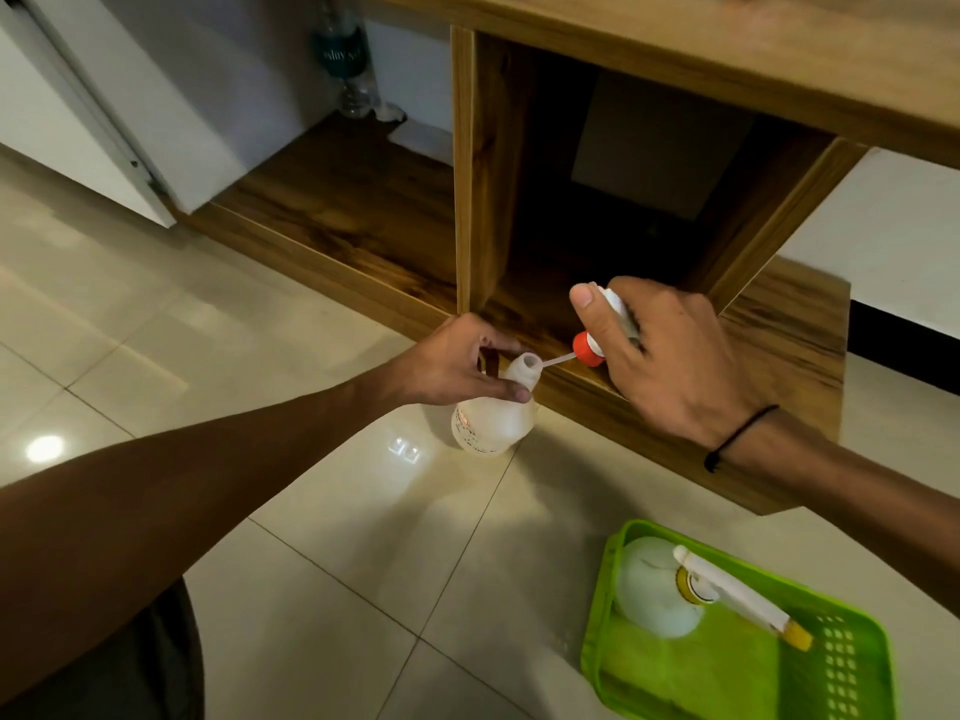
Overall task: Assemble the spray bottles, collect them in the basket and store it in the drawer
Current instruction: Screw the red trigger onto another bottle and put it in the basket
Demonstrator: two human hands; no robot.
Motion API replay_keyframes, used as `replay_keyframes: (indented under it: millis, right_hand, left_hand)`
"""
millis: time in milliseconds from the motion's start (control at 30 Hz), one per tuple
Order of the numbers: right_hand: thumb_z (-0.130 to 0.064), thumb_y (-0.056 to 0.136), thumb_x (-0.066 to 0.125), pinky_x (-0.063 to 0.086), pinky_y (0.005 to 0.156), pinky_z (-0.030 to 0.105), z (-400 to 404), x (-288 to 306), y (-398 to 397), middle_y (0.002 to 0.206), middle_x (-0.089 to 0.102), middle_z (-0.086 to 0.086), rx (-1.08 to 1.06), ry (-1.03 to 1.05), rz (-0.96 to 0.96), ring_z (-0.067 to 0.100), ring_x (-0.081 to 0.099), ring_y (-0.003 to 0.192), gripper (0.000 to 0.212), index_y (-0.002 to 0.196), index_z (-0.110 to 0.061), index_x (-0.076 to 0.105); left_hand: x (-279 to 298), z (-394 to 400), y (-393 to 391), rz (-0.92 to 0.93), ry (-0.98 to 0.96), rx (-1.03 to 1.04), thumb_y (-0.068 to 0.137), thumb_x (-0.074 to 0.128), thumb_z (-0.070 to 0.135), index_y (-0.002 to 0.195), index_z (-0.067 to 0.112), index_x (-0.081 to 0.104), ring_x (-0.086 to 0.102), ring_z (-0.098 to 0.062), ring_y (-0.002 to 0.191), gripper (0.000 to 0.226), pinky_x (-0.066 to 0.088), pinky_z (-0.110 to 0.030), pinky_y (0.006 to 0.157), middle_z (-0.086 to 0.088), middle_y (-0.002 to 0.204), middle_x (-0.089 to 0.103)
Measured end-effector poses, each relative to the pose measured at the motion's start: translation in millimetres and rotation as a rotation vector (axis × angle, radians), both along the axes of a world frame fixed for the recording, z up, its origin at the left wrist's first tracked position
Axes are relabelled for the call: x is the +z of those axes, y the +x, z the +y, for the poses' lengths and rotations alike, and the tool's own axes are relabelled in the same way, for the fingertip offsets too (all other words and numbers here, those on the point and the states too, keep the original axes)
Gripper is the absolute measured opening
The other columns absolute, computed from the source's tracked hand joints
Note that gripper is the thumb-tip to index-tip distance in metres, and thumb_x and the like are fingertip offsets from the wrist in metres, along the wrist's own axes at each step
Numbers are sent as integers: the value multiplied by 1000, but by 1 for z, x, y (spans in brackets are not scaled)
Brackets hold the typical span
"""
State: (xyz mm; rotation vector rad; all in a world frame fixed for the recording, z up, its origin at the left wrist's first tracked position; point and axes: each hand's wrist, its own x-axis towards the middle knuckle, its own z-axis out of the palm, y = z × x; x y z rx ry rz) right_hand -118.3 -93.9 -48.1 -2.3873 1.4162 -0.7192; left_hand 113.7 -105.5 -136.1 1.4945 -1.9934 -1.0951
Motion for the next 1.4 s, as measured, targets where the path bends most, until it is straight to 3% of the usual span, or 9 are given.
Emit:
replay_keyframes:
  millis: [167, 267, 367, 567, 700, 833, 933, 1100, 1400]
  right_hand:
    - [-49, 103, 51, 31, 55, 19, -9, -19, 2, 80, 52, -5, 4, 104, 98, 5, 49, 65, 36, 100, -14, 60]
    - [-43, 98, 62, 57, 69, 34, -14, -30, 2, 103, 63, 2, -2, 277, 102, 17, 65, 84, 38, 121, -13, 60]
    - [-35, 95, 69, 62, 81, 42, -15, -31, 1, 111, 69, 5, 13, 412, 40, 18, 72, 89, 39, 128, -15, 60]
    - [-21, 87, 81, 59, 92, 38, -13, -34, 0, 117, 71, 6, 87, 422, 26, 20, 68, 104, 48, 131, -14, 63]
    - [-45, 82, 81, 65, 74, 43, -16, -39, -2, 100, 71, 6, -10, 414, 52, 25, 70, 92, 45, 110, -13, 66]
    - [-56, 81, 78, 49, 54, 21, -16, -43, 1, 83, 64, 2, -89, 392, 57, 18, 63, 84, 50, 99, -13, 59]
    - [-59, 74, 82, 42, 58, 22, -20, -45, 3, 90, 60, 0, -123, 394, 60, 17, 55, 88, 57, 101, -16, 55]
    - [-84, 50, 69, 60, 72, 38, -25, -50, 1, 100, 67, 2, -102, 434, -9, 21, 65, 95, 84, 104, -20, 63]
    - [-38, 78, 87, 64, 74, 35, -22, -35, 0, 86, 76, 0, -63, 351, -195, 7, 73, 79, 37, 97, -10, 73]
  left_hand:
    - [5, 2, -10, 42, 14, -36, 86, 84, 30, 127, 17, 74, 66, 6, 94, 44, 51, -15, 76, 16, 109, 75]
    - [5, 1, -16, 3, -9, -34, 84, 86, 33, 117, 15, 76, 69, -13, 88, 40, 57, -39, 74, 5, 102, 77]
    - [6, -1, -21, -13, 27, 9, 76, 92, 35, 120, 8, 68, 68, -15, 84, 58, 53, -34, 68, 0, 108, 76]
    - [7, -2, -26, 0, 21, -48, 71, 94, 39, 155, 24, 45, 69, -18, 119, 98, 57, -49, 103, 1, 133, 72]
    - [12, -3, -32, -23, -34, -9, 70, 95, 33, 155, 21, 45, 72, -14, 99, 100, 58, -31, 85, 4, 115, 76]
    - [10, -2, -35, 3, -110, 5, 69, 96, 34, 161, 18, 36, 64, -13, 69, 111, 47, -14, 61, 7, 89, 75]
    - [10, 0, -37, 40, -190, 29, 68, 97, 31, 158, 15, 41, 66, 6, 73, 108, 45, -5, 62, 1, 90, 77]
    - [6, 2, -39, 67, -263, 91, 67, 97, 28, 155, 15, 47, 72, -5, 81, 102, 50, -9, 63, 3, 96, 77]
    - [5, -6, -20, -118, 12, -87, 72, 90, 53, 131, 25, 57, 61, -10, 110, 73, 56, -19, 83, 12, 124, 58]
